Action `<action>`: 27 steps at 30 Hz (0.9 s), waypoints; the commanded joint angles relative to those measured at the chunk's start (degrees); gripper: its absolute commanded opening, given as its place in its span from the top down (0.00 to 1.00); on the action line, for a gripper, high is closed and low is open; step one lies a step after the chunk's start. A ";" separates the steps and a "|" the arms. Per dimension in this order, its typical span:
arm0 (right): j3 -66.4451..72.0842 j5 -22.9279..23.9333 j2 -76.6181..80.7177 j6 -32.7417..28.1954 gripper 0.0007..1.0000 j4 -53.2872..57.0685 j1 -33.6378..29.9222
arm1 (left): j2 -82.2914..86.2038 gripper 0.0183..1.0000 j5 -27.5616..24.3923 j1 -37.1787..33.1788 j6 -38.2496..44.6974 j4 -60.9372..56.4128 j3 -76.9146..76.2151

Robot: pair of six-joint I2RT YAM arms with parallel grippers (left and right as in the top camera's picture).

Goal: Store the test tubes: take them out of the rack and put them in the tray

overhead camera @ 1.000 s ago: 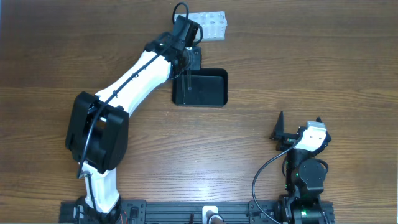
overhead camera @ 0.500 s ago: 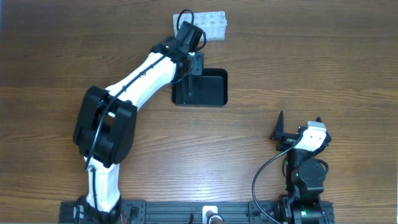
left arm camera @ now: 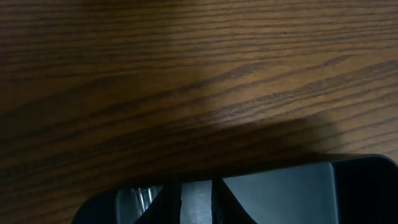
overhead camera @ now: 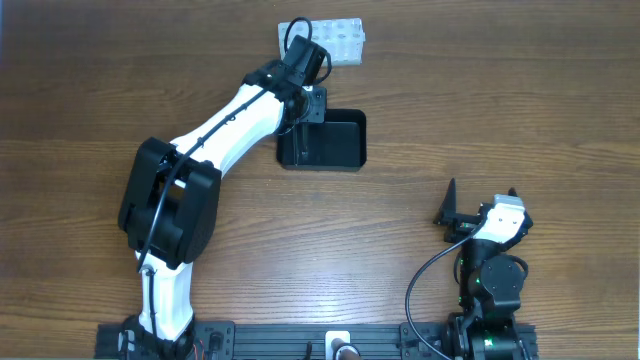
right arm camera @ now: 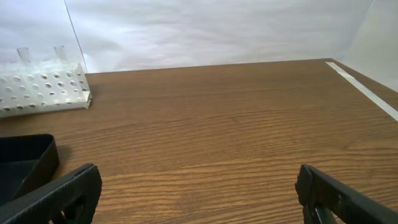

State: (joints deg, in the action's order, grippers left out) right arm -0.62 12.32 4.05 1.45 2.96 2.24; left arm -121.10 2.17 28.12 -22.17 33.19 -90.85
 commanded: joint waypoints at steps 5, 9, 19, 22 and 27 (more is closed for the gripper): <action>0.35 -0.28 -0.28 -0.02 0.01 0.07 0.04 | -0.74 0.88 -2.80 0.17 -0.83 0.52 0.26; 0.35 -0.28 -0.28 -0.02 0.01 0.07 0.04 | -0.74 0.88 -2.82 0.17 -0.85 1.22 0.26; 0.35 -0.26 -0.28 -0.02 0.01 0.07 0.04 | -0.74 0.87 -3.48 0.17 -0.85 2.25 0.26; 0.35 -0.26 -0.28 -0.02 0.01 0.07 0.04 | -0.74 0.87 -3.76 0.17 -0.85 2.36 0.26; 0.35 -0.28 -0.31 -0.02 0.01 0.07 0.04 | -0.74 0.86 -4.28 0.28 -1.07 3.32 0.26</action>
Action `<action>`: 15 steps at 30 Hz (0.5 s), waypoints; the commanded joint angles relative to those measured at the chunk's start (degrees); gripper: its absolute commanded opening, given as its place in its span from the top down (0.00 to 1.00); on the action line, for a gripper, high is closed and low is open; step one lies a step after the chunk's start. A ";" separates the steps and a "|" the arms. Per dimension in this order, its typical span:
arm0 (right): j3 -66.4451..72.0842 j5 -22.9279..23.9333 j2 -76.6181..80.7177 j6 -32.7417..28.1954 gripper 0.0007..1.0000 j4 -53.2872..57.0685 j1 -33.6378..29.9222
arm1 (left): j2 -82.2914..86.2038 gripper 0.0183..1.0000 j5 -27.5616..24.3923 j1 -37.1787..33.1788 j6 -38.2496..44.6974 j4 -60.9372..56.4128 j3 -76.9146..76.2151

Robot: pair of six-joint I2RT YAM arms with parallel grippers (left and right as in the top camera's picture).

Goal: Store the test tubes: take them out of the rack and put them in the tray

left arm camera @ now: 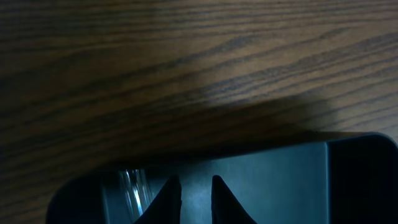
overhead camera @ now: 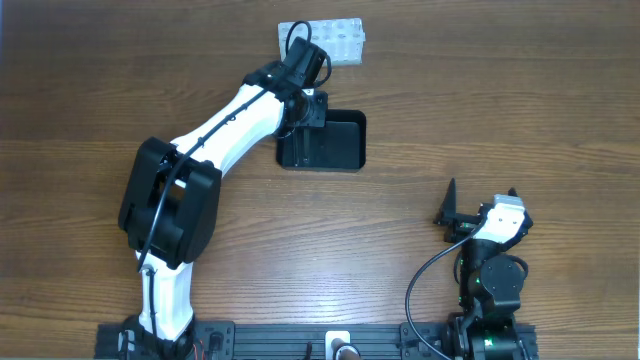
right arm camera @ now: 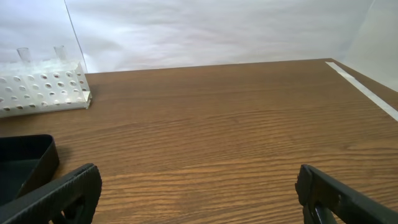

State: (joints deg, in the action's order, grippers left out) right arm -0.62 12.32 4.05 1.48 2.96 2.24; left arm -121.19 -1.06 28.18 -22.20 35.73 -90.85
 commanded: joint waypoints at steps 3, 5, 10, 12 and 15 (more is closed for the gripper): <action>0.35 -0.28 -0.31 -0.04 0.01 0.07 0.04 | -0.66 0.86 -1.03 0.20 -1.03 1.22 0.26; 0.35 -0.28 -0.28 -0.04 0.01 0.07 0.04 | -0.66 0.85 -1.01 0.20 -1.03 1.46 0.26; 0.35 -0.28 -0.31 -0.04 0.01 0.07 0.04 | -2.19 0.85 -1.05 0.20 -1.97 1.42 0.26; 0.35 -0.28 -0.31 -0.04 0.01 0.07 0.04 | -3.10 0.85 -1.05 0.20 -2.29 1.40 0.26; 0.35 -0.28 -0.31 -0.04 0.01 0.07 0.04 | -3.63 0.79 -1.05 0.22 -2.29 1.33 0.26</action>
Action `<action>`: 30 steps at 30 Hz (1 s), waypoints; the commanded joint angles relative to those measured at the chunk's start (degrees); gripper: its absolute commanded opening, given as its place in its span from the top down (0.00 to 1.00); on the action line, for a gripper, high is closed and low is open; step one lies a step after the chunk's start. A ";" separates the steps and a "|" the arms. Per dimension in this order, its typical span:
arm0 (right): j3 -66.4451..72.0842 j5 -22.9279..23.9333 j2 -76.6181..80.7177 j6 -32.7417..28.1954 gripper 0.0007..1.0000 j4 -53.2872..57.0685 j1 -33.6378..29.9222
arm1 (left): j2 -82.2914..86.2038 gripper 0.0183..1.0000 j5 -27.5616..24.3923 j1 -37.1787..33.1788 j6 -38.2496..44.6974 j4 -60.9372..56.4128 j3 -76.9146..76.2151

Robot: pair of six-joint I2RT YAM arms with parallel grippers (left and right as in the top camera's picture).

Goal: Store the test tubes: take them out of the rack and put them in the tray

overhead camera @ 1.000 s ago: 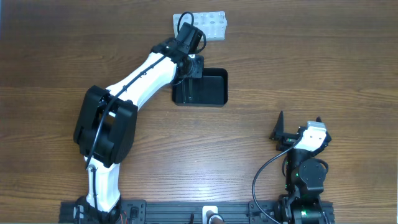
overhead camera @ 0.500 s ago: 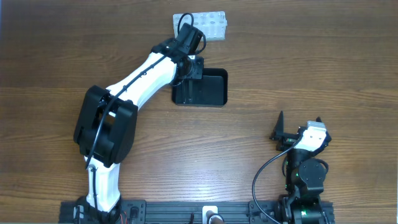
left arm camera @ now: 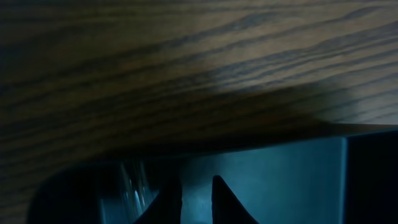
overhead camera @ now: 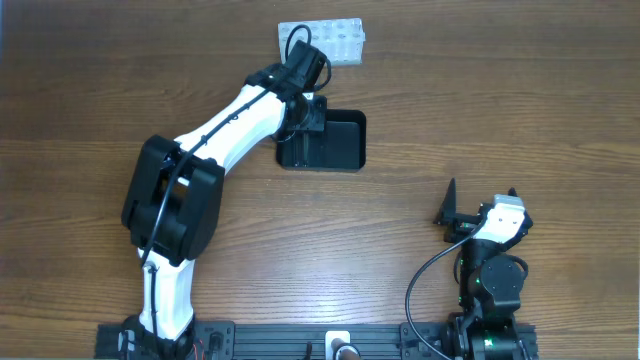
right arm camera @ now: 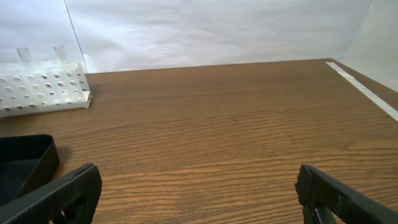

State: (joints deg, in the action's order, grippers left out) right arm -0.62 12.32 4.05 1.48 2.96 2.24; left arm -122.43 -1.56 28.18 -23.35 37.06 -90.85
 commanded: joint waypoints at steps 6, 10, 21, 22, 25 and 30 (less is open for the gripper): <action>0.35 -0.26 -0.28 -0.04 0.01 0.07 0.04 | -2.40 0.66 -0.31 0.20 -1.14 -0.68 0.26; 0.35 -0.28 -0.28 -0.04 0.01 0.07 0.04 | -0.31 0.65 1.03 0.48 -1.14 -0.52 0.26; 0.35 -0.26 -0.28 -0.04 0.01 0.07 0.04 | 26.53 0.13 23.76 5.73 6.21 -3.23 0.31; 0.35 -0.28 -0.31 -0.04 0.01 0.07 0.04 | 28.17 0.10 23.74 5.22 7.93 -4.09 0.44; 0.35 -0.28 -0.31 -0.04 0.01 0.07 0.04 | 35.95 0.01 23.30 1.33 13.16 -9.70 4.00; 0.35 -0.26 -0.31 -0.04 0.01 0.07 0.04 | 46.80 0.00 17.90 -5.70 17.94 -22.86 17.62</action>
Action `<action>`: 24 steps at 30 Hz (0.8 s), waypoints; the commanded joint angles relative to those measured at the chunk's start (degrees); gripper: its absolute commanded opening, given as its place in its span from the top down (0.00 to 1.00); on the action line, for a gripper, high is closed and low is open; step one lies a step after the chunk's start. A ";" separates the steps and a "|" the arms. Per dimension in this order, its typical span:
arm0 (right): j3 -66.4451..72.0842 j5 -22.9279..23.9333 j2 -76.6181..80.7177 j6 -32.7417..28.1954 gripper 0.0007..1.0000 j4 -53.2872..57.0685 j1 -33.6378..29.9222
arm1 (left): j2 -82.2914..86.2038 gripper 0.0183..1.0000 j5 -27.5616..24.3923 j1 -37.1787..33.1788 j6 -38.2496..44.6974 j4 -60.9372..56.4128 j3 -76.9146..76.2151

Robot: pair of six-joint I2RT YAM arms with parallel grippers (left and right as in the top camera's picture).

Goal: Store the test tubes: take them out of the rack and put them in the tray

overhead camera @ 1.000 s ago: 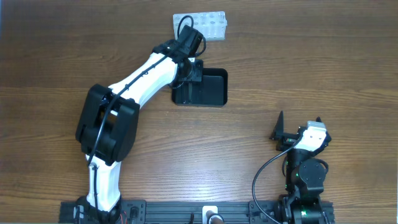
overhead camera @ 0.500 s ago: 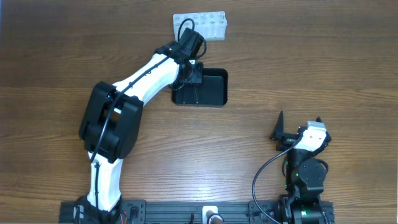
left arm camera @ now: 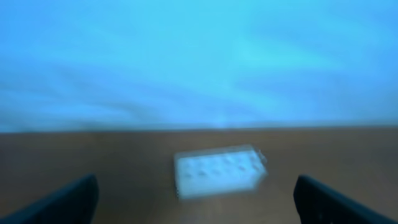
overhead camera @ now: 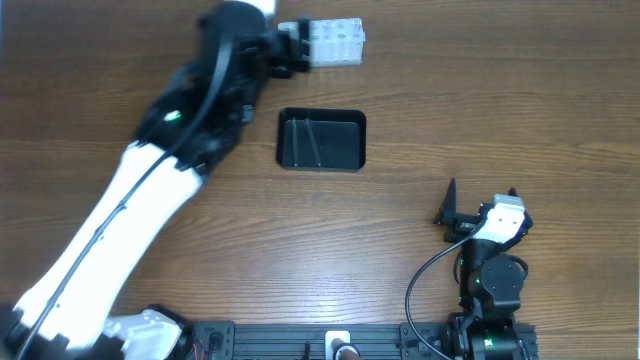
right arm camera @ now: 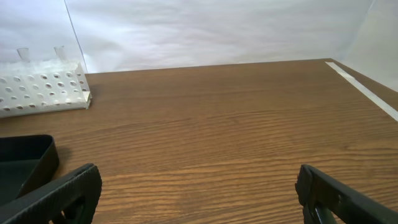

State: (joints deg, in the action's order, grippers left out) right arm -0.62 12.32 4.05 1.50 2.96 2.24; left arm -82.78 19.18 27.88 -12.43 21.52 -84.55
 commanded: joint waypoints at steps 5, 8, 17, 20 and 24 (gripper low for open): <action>0.35 -0.28 -0.28 -0.07 0.01 0.07 0.04 | 22.14 0.00 -10.67 -13.55 9.27 -25.44 34.07; 0.35 -0.28 -0.31 -0.07 0.01 0.07 0.04 | 29.75 0.00 -10.80 -15.61 9.33 -31.06 44.02; 0.35 -0.26 -0.28 -0.07 0.01 0.07 0.04 | 50.40 0.00 -10.82 -19.41 10.56 -32.96 61.57; 0.35 -0.28 -0.28 -0.07 0.01 0.07 0.04 | 55.36 0.00 -10.82 -20.09 10.54 -32.96 64.87; 0.35 -0.26 -0.28 -0.07 0.01 0.07 0.04 | 62.38 0.00 -10.82 -20.20 10.56 -33.62 69.51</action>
State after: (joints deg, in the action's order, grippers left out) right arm -0.62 12.32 4.05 1.45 2.96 2.24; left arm -24.67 9.17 8.05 -2.74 -11.53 -18.24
